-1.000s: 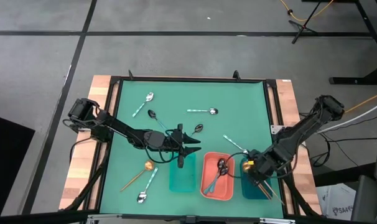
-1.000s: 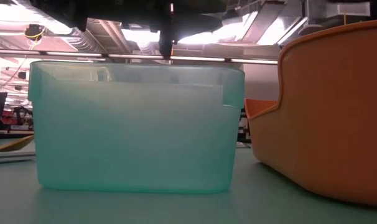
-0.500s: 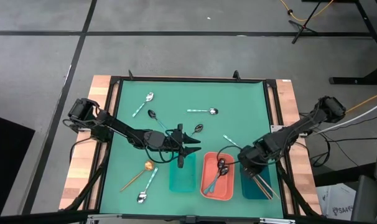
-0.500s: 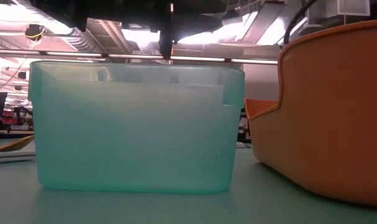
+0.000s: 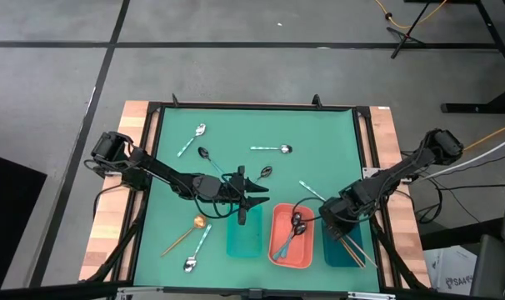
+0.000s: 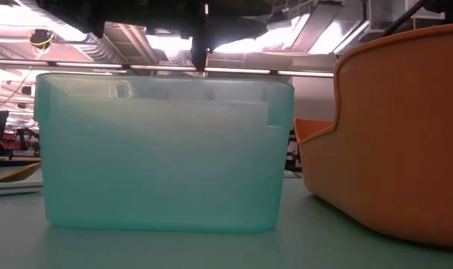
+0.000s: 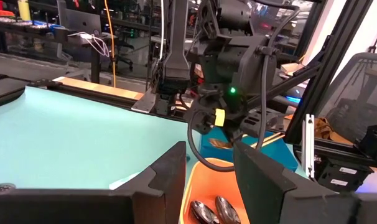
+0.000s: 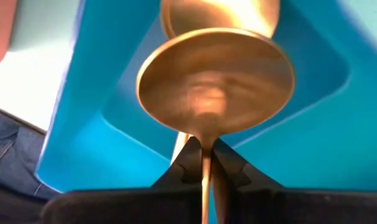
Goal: Sort silverware by color (type)
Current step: Put the golden spoon into the blue bin
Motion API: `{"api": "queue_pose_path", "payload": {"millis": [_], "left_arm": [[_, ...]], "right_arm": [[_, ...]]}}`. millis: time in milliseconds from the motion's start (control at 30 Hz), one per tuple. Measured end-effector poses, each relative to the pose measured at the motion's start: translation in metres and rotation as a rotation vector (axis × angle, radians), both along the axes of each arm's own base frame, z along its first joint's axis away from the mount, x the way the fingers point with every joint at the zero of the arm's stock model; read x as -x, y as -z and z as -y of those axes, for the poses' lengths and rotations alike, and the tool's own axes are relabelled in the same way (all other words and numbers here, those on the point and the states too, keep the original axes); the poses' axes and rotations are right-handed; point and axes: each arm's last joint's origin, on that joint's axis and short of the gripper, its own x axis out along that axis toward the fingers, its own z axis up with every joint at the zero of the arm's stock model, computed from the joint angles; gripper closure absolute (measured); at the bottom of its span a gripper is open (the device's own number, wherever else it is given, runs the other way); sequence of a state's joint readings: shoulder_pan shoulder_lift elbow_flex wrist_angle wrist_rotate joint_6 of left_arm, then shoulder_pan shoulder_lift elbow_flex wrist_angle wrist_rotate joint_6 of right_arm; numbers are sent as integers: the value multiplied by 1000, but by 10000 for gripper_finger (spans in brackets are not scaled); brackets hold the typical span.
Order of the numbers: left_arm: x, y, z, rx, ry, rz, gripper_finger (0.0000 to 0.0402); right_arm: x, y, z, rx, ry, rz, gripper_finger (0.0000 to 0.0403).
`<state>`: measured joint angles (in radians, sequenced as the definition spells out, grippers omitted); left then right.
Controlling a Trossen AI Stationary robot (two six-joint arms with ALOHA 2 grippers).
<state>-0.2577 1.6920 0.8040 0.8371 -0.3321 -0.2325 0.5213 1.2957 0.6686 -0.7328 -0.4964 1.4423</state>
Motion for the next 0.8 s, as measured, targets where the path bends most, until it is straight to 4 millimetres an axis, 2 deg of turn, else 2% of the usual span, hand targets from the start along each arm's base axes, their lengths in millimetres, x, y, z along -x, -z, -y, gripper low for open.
{"api": "queue_pose_path", "payload": {"millis": [400,800], "left_arm": [[0,0,0,0,0,0,274],[0,0,0,0,0,0,274]], "right_arm": [[0,2,0,-10,13,5,402],[-1,3,0,14,20,19,373]]}}
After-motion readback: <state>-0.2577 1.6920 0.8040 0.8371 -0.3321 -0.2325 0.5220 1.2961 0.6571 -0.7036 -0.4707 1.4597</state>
